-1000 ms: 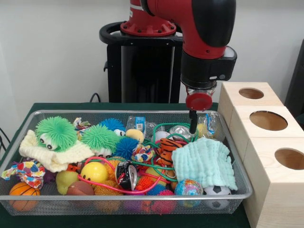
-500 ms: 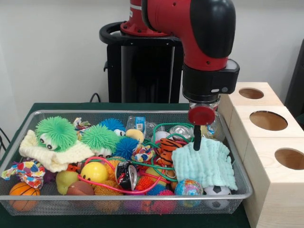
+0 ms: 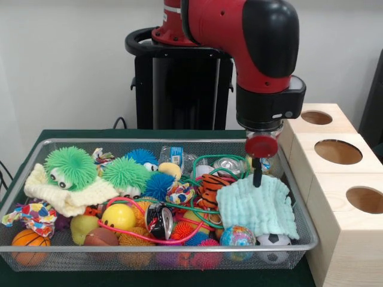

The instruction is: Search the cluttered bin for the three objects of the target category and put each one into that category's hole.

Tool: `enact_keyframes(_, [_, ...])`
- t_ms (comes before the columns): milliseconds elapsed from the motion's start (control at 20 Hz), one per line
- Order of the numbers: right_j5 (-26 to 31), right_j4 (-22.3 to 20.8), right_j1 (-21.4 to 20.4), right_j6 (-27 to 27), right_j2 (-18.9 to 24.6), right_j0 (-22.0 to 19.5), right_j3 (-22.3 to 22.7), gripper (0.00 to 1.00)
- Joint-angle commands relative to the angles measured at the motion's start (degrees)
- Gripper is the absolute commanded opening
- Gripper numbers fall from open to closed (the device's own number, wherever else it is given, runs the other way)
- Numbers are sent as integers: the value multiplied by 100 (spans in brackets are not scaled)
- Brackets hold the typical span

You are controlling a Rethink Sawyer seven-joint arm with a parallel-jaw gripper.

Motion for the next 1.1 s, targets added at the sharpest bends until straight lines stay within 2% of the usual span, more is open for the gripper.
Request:
enact_keyframes(50, [1291,-422,-297,1061,255,1,256,100])
enact_keyframes(200, [1525,-495,-426,1131,206,37,279,100])
enact_keyframes(400, [1363,-473,-612,997,210,184,577,100])
enact_keyframes(700, [417,-483,-351,563,328,168,897,100])
enact_keyframes(950, [-374,-615,-166,264,500,-21,1126,100])
enact_keyframes(1100, [-856,-695,-221,80,726,-230,1406,100])
